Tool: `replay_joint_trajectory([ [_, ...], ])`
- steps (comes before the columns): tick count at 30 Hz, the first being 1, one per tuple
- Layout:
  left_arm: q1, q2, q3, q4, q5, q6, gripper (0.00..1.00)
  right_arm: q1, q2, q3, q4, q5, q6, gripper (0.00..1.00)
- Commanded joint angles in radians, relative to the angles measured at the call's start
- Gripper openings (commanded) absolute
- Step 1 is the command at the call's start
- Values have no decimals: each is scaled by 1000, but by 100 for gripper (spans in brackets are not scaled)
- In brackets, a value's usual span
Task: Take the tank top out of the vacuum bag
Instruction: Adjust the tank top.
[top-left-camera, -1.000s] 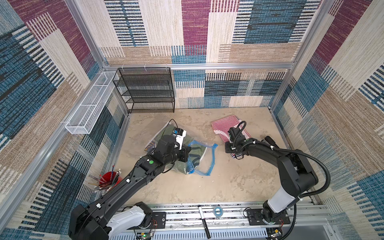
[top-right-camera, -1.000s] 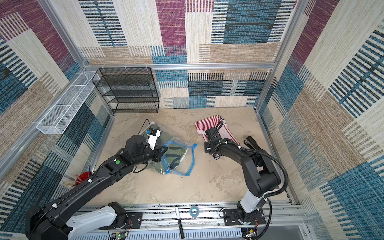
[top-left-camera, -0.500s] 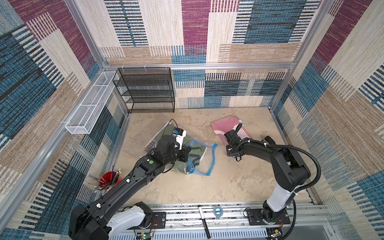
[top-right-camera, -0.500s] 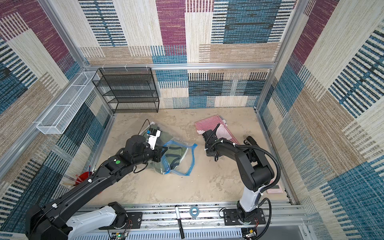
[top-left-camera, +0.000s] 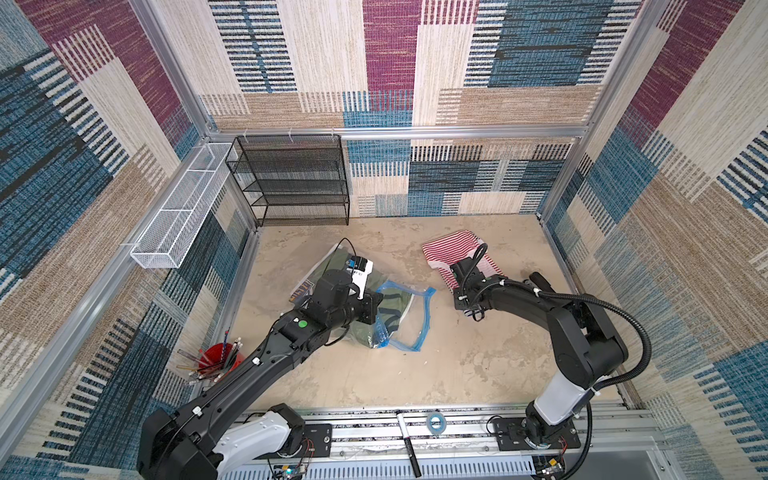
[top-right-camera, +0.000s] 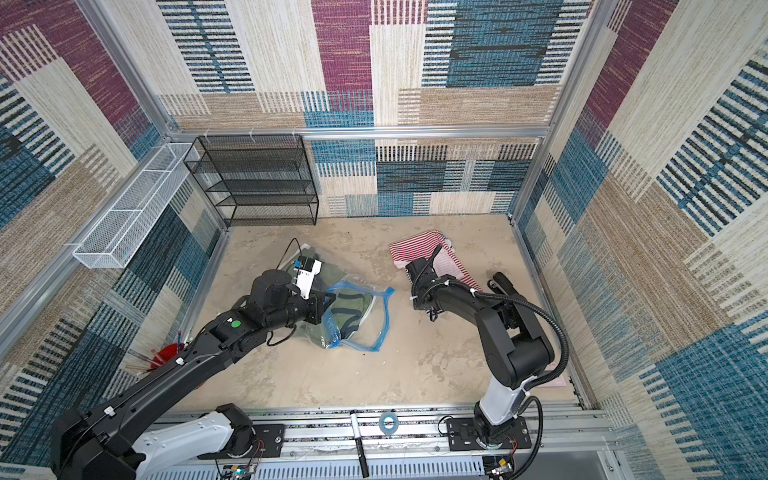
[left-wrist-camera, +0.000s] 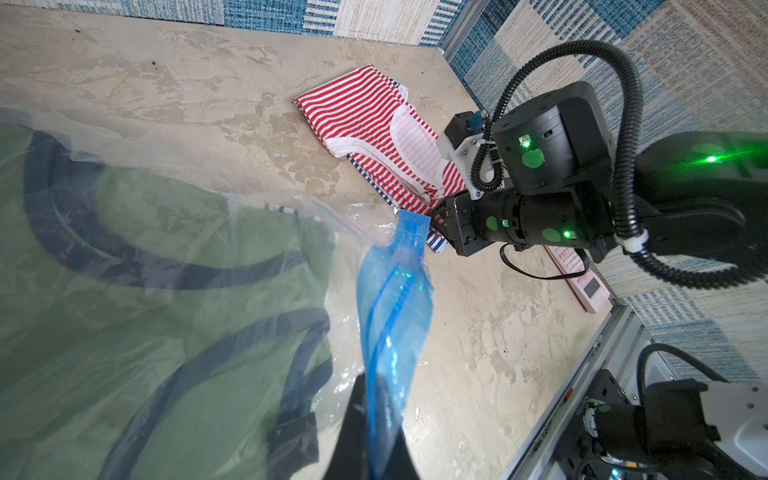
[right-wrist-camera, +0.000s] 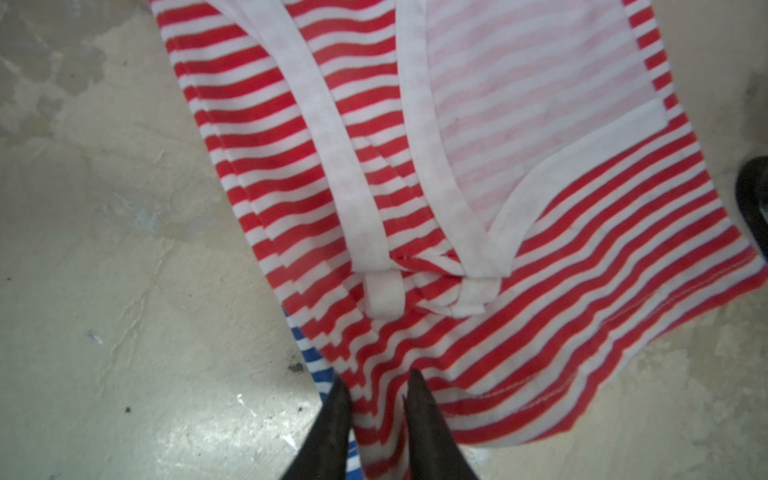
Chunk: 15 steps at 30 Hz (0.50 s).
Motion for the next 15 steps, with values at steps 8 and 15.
replay_joint_trajectory([
  [8,-2,102,159,-78,29,101,0,-1,-20,23,26,0,-14,0],
  [15,-37,219,379,-314,-111,298,0,-2,-89,81,5,-80,-28,0],
])
